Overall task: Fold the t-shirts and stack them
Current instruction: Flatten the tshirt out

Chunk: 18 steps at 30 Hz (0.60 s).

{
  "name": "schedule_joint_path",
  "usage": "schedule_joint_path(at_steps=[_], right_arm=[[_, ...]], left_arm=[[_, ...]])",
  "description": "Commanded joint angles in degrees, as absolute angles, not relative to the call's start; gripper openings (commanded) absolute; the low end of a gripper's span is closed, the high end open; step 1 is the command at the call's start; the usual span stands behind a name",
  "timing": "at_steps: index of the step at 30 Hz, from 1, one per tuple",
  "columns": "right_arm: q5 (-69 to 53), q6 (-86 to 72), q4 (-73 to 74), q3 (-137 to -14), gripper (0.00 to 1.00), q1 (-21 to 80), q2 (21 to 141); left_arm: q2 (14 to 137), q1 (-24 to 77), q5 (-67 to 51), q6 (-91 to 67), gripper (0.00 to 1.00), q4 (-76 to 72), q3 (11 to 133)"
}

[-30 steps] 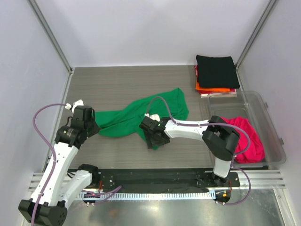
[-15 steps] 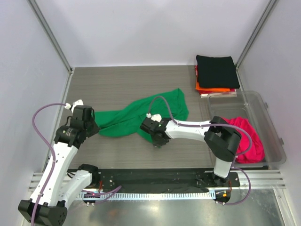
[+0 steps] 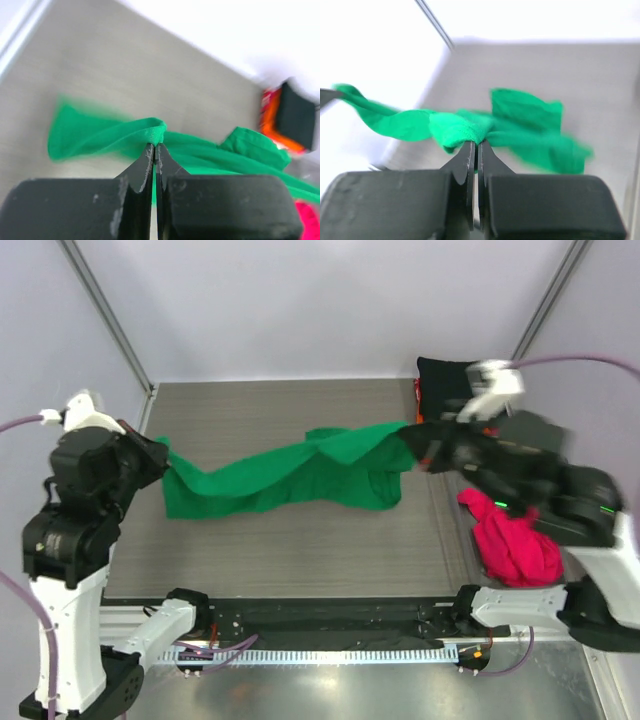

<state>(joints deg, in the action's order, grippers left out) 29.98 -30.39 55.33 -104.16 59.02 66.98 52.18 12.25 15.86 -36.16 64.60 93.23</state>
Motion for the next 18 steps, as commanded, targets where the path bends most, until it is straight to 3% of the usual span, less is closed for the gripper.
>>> schedule_joint_path(at_steps=[1, 10, 18], right_arm=[[29.5, -20.4, 54.1, -106.8, 0.01, 59.1, 60.2], [17.2, -14.7, 49.0, -108.9, 0.01, 58.9, 47.8], [6.1, -10.2, 48.9, -119.6, 0.01, 46.8, 44.8]], left_arm=[[53.2, 12.3, 16.3, -33.5, 0.0, 67.2, 102.3], [47.6, 12.4, 14.6, -31.3, 0.0, 60.8, 114.2], [45.2, 12.5, 10.8, -29.3, 0.0, 54.5, 120.7]])
